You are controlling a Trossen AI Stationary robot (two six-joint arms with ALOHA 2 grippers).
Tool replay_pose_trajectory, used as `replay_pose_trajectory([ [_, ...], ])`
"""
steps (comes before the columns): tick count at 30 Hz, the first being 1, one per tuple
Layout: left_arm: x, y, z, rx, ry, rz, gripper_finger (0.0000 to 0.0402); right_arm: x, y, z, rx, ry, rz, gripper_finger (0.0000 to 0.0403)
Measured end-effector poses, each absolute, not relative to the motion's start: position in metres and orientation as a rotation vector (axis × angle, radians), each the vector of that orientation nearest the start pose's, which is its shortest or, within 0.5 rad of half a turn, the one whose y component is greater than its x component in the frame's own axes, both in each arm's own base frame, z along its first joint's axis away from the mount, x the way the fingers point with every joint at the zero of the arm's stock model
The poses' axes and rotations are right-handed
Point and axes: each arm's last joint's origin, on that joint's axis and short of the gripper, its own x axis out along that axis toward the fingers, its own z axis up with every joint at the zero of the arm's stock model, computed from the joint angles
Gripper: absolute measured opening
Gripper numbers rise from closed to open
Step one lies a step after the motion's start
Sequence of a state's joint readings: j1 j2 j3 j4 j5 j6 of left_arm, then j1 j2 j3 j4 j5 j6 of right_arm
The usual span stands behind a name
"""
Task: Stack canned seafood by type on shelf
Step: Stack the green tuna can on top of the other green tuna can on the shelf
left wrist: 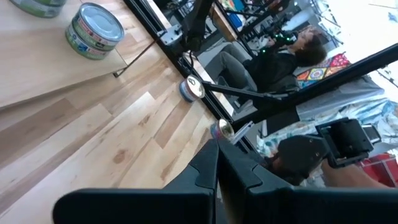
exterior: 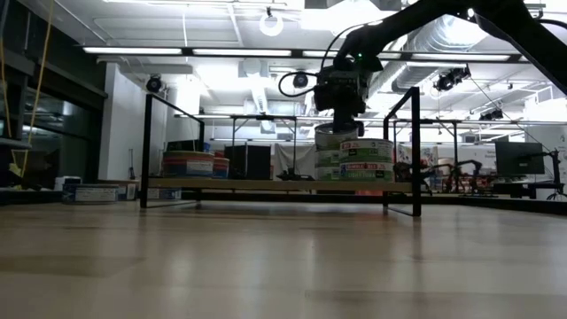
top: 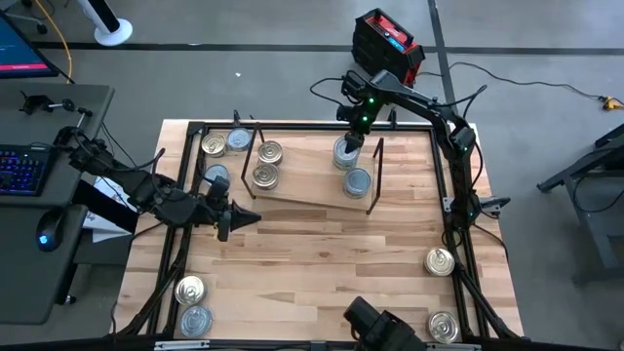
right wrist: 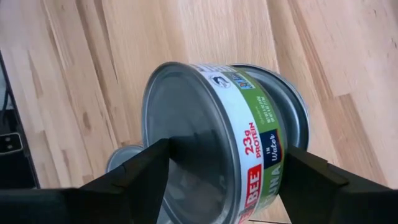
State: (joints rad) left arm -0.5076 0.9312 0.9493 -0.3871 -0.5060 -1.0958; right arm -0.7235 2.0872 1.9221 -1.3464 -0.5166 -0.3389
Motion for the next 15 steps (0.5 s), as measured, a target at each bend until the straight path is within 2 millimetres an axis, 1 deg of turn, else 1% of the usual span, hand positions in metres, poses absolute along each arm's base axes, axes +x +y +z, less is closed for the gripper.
replay_pose_trajectory([
  [11,0.1747,-0.0813,0.3436,-0.893,0.313,0.179,0.0,0.3137,-0.258,0.2591,0.605,1.229,0.038,0.0257],
  [15,0.1745,-0.0813,0.3431,-0.876,0.32,0.178,0.0,0.3134,-0.2581,0.2587,0.602,1.256,-0.002,0.0277],
])
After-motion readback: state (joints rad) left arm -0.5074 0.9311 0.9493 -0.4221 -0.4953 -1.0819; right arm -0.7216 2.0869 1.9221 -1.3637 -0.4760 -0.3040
